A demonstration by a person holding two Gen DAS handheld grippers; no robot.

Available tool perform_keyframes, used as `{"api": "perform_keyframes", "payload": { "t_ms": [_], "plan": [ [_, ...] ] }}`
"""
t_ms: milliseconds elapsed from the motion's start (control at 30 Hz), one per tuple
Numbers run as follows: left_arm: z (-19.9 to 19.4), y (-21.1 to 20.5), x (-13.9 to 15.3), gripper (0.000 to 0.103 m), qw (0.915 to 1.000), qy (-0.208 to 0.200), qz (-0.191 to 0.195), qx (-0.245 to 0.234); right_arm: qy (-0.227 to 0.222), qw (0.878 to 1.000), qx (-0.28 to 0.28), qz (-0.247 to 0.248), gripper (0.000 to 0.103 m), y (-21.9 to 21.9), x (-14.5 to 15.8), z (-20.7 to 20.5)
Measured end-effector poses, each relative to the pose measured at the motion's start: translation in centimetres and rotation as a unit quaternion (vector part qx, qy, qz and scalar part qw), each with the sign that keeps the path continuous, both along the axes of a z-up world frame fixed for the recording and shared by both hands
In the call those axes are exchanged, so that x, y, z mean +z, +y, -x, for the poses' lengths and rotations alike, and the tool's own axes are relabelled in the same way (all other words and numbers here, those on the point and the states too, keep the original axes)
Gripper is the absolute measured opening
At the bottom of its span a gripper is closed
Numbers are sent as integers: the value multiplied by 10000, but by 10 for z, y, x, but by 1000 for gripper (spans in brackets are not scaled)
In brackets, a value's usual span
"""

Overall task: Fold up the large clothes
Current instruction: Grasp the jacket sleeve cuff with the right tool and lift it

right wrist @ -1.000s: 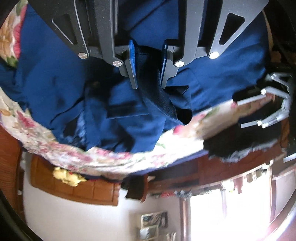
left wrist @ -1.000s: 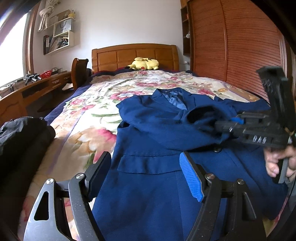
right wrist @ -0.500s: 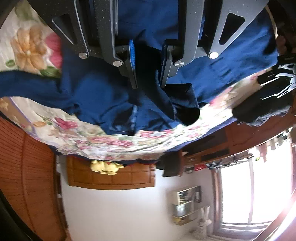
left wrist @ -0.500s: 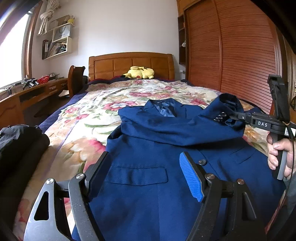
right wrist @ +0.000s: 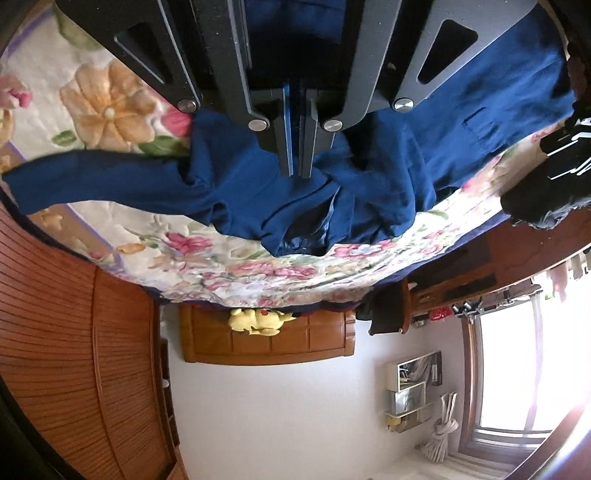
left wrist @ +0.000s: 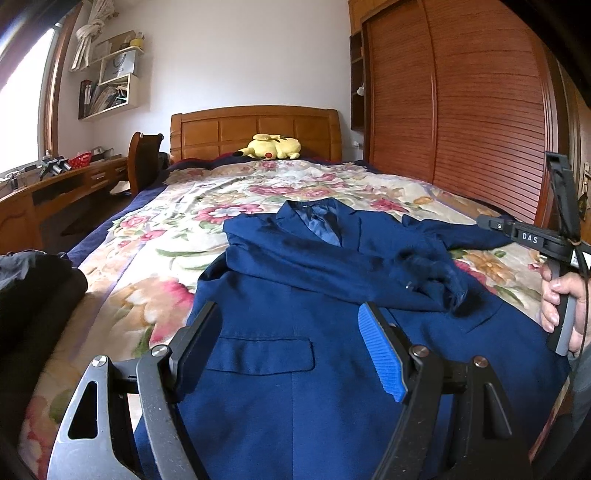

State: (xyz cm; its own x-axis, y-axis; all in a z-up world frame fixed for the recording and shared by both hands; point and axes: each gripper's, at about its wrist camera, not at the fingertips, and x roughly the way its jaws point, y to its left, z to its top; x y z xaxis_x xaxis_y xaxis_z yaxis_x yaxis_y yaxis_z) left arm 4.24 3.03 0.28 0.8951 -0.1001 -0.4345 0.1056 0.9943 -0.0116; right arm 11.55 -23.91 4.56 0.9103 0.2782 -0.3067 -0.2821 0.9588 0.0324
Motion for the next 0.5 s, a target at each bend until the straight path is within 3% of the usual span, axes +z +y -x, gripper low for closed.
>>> {"api": "perform_keyframes", "payload": {
  "t_ms": [133, 167, 200, 267, 367, 500],
  "plan": [
    [-2, -6, 0, 77, 10000, 14, 6, -30, 127, 9999, 75, 46, 3, 7, -9, -1],
    [-2, -7, -1, 77, 10000, 20, 10, -39, 122, 9998, 76, 100, 10, 9, -9, -1],
    [-3, -8, -1, 77, 10000, 24, 11, -41, 96, 9998, 101, 173, 18, 12, -8, -1],
    [-4, -10, -2, 77, 10000, 40, -13, -47, 85, 9994, 203, 267, 59, 16, -4, -1],
    [-9, -12, -4, 77, 9999, 85, -67, -28, 105, 9985, 384, 378, 63, 28, -3, -7],
    [-12, -12, -8, 77, 9998, 164, -45, -38, 488, 9945, 721, 575, 63, 53, -7, -24]
  ]
}}
